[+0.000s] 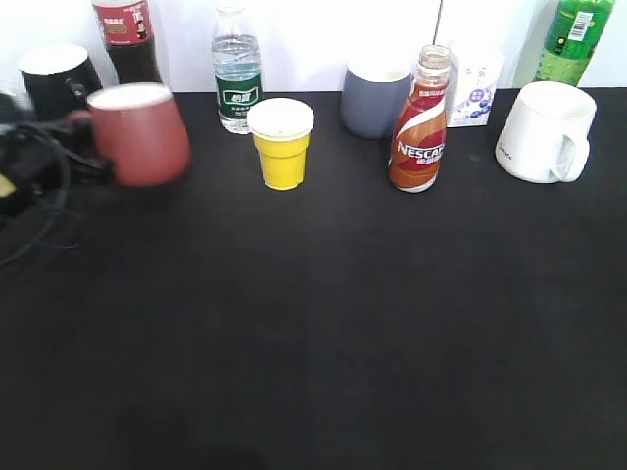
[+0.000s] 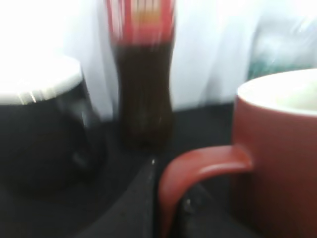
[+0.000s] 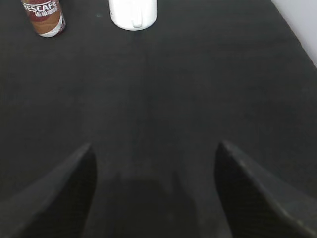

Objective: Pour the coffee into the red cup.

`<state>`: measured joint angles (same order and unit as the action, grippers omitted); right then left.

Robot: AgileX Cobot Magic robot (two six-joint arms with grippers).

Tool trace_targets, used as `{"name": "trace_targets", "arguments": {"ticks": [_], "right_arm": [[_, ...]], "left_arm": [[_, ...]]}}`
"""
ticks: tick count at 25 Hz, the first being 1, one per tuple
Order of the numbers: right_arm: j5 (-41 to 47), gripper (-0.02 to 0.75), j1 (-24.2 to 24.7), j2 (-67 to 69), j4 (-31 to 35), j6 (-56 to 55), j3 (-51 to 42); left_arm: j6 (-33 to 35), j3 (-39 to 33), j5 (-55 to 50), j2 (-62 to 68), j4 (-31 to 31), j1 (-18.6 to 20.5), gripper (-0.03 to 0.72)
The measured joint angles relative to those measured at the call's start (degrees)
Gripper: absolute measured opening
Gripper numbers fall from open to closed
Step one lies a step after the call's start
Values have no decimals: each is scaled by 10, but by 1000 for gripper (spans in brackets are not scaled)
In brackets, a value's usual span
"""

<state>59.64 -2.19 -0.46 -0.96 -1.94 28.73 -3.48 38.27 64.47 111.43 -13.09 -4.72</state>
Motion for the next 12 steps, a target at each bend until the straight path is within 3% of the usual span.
{"name": "trace_targets", "arguments": {"ticks": [6, 12], "right_arm": [[0, 577, 0, 0, 0, 0, 0], [-6, 577, 0, 0, 4, 0, 2]], "left_arm": [[2, -121, 21, -142, -65, 0, 43], [2, -182, 19, -178, -98, 0, 43]]}}
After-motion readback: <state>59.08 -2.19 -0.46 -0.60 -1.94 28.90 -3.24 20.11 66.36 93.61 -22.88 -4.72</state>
